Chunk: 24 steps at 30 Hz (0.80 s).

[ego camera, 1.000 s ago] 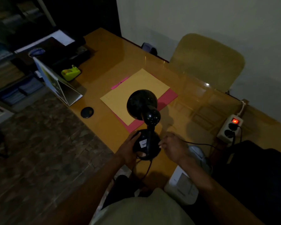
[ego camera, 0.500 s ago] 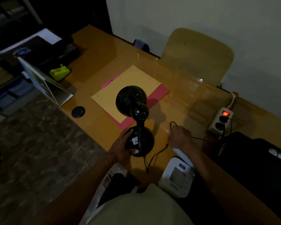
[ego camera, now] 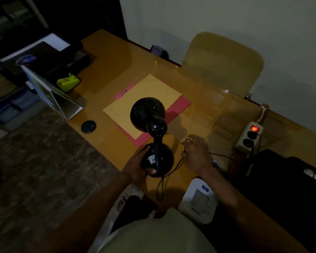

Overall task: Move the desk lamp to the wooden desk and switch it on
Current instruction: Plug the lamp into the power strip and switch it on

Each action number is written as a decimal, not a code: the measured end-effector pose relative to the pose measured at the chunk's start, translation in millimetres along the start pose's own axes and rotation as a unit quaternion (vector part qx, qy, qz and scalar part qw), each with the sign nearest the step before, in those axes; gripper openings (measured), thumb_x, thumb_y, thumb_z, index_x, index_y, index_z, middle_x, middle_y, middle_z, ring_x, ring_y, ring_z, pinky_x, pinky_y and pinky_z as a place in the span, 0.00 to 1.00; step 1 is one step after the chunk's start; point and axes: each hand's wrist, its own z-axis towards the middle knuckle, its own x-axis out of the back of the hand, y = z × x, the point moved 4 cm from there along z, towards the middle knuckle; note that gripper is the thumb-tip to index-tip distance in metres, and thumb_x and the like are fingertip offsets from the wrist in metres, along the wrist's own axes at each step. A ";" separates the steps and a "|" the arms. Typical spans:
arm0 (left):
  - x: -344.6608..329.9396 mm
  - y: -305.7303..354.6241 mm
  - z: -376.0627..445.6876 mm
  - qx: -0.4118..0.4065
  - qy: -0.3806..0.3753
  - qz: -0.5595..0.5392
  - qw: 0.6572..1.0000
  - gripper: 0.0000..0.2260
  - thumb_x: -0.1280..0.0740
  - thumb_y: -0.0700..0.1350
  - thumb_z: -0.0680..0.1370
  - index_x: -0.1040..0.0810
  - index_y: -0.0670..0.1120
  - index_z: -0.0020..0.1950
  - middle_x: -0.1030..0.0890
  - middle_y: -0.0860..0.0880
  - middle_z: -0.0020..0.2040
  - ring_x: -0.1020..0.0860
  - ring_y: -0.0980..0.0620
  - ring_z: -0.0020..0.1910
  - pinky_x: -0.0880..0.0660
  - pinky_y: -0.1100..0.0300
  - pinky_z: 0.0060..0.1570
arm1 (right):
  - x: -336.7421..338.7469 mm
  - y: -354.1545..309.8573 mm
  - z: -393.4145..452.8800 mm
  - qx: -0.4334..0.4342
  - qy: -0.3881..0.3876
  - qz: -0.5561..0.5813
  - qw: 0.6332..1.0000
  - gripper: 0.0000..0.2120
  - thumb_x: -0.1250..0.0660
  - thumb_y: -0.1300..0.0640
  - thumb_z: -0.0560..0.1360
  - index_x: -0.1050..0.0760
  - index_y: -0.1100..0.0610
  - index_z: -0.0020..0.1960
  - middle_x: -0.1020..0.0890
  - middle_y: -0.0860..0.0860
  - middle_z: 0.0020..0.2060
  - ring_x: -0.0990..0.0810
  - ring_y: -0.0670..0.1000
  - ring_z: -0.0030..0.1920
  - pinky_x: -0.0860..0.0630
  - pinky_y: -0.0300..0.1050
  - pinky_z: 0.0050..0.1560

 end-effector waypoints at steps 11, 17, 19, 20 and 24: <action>-6.4 -11.9 6.9 -0.004 -0.003 0.044 0.999 0.49 0.24 0.57 0.69 0.49 0.46 0.80 0.55 0.48 0.82 0.52 0.49 0.81 0.45 0.58 0.74 | -35.9 -59.7 2.1 0.152 -0.126 -0.066 0.978 0.33 0.35 0.50 0.76 0.42 0.42 0.78 0.35 0.50 0.76 0.36 0.58 0.71 0.39 0.55 0.71; -6.2 -18.0 1.1 0.007 0.017 0.021 1.000 0.48 0.24 0.57 0.71 0.51 0.48 0.81 0.53 0.48 0.82 0.47 0.46 0.80 0.39 0.50 0.75 | -44.9 -61.9 3.2 0.140 -0.145 -0.132 0.971 0.28 0.41 0.46 0.79 0.41 0.43 0.78 0.31 0.52 0.74 0.35 0.58 0.72 0.38 0.56 0.70; -4.3 -18.7 3.1 0.012 0.014 0.025 1.000 0.49 0.24 0.55 0.71 0.53 0.47 0.81 0.54 0.47 0.82 0.47 0.46 0.80 0.41 0.51 0.76 | -47.3 -63.4 4.3 0.126 -0.141 -0.147 0.971 0.23 0.42 0.47 0.79 0.33 0.45 0.74 0.27 0.52 0.70 0.34 0.58 0.70 0.37 0.55 0.69; -4.1 -18.4 4.6 0.011 0.009 0.041 0.999 0.48 0.25 0.54 0.72 0.53 0.47 0.81 0.54 0.47 0.82 0.47 0.46 0.80 0.41 0.51 0.76 | -48.4 -64.8 4.5 0.117 -0.145 -0.151 0.971 0.21 0.42 0.47 0.79 0.29 0.46 0.71 0.25 0.52 0.69 0.35 0.58 0.70 0.37 0.55 0.69; -1.7 -13.5 6.6 0.001 -0.001 0.015 1.000 0.43 0.26 0.49 0.73 0.49 0.47 0.80 0.49 0.44 0.82 0.46 0.43 0.80 0.41 0.46 0.77 | -54.2 -69.6 1.9 0.121 -0.138 -0.148 0.972 0.22 0.43 0.46 0.80 0.30 0.47 0.72 0.33 0.53 0.74 0.38 0.61 0.73 0.38 0.55 0.70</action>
